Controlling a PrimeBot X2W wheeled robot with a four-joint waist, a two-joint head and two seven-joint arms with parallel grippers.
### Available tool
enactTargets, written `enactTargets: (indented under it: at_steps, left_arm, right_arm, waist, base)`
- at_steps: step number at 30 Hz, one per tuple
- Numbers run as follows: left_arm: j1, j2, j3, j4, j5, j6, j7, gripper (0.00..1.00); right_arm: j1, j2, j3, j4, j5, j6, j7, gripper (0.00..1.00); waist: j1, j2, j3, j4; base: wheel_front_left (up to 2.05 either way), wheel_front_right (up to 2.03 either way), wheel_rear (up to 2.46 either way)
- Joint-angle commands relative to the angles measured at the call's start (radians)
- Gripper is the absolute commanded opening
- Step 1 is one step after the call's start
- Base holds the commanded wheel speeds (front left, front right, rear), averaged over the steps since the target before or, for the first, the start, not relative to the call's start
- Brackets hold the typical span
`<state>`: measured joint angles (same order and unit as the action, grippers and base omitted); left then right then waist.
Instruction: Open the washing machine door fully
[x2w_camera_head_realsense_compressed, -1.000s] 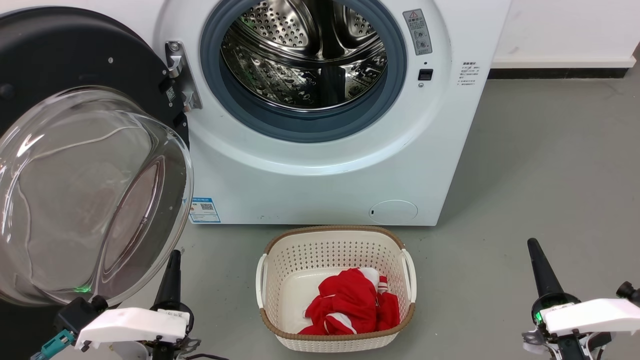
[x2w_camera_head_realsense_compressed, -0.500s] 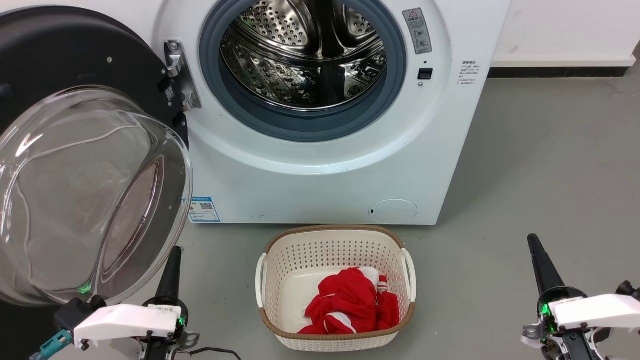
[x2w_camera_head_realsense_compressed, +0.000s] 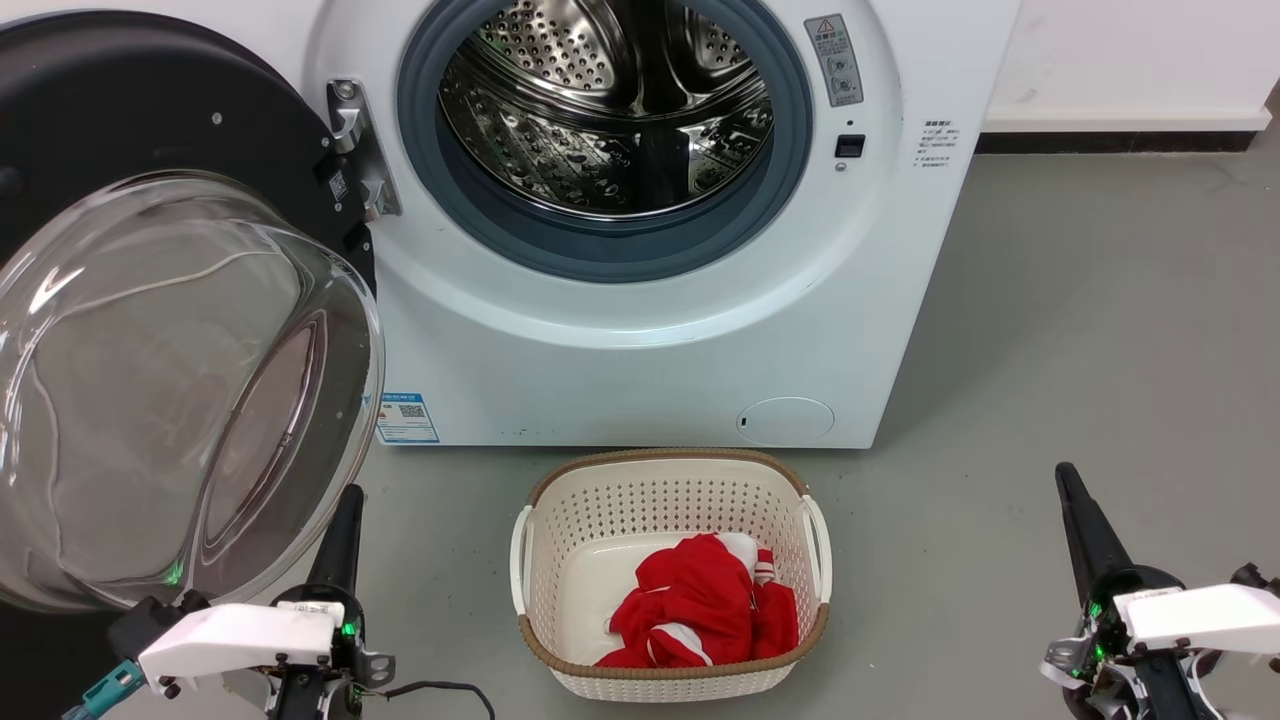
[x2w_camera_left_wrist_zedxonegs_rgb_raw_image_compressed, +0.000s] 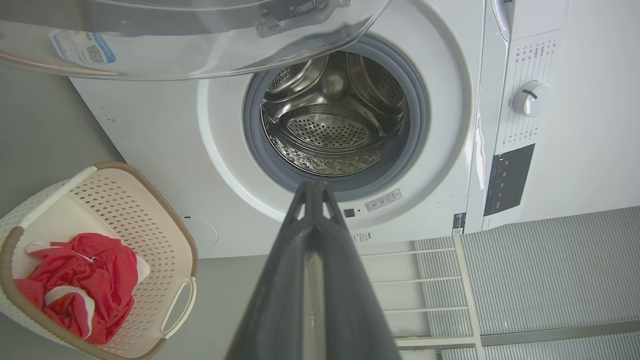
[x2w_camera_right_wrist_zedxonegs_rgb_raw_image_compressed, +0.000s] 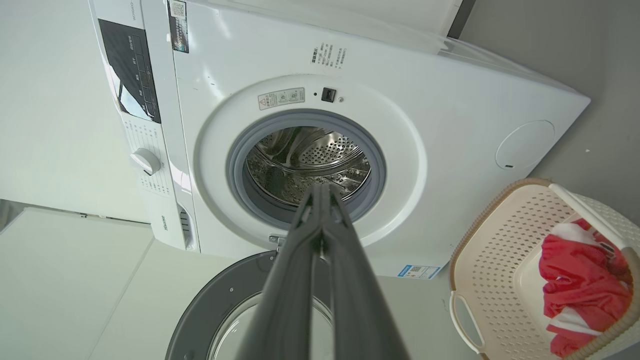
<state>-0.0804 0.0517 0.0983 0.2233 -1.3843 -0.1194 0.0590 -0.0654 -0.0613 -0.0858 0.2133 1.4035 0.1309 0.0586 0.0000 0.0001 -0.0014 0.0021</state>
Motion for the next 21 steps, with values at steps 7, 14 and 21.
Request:
enactTargets:
  at_steps: [7, 14, 21]
  left_arm:
    - [-0.021, 0.000, 0.006, 0.005, -0.070, -0.007, 0.018, 0.00]
    - [-0.027, -0.001, 0.011, 0.012, -0.125, -0.009, 0.032, 0.00]
    - [-0.032, -0.001, 0.015, 0.018, -0.176, -0.012, 0.045, 0.00]
  right_arm:
    - [-0.030, -0.003, -0.006, 0.007, 0.069, 0.000, 0.014, 0.00]
    - [-0.037, -0.002, -0.009, 0.016, 0.121, 0.000, 0.025, 0.00]
    - [-0.045, -0.001, -0.012, 0.025, 0.171, 0.000, 0.036, 0.00]
  waist:
    - [0.0000, -0.0001, 0.001, 0.000]
    - [0.0000, -0.0001, 0.002, -0.001]
    - [0.0000, -0.0001, 0.003, -0.001]
  base:
    - [0.00, 0.00, 0.00]
    - [0.00, 0.00, 0.00]
    - [0.00, 0.00, 0.00]
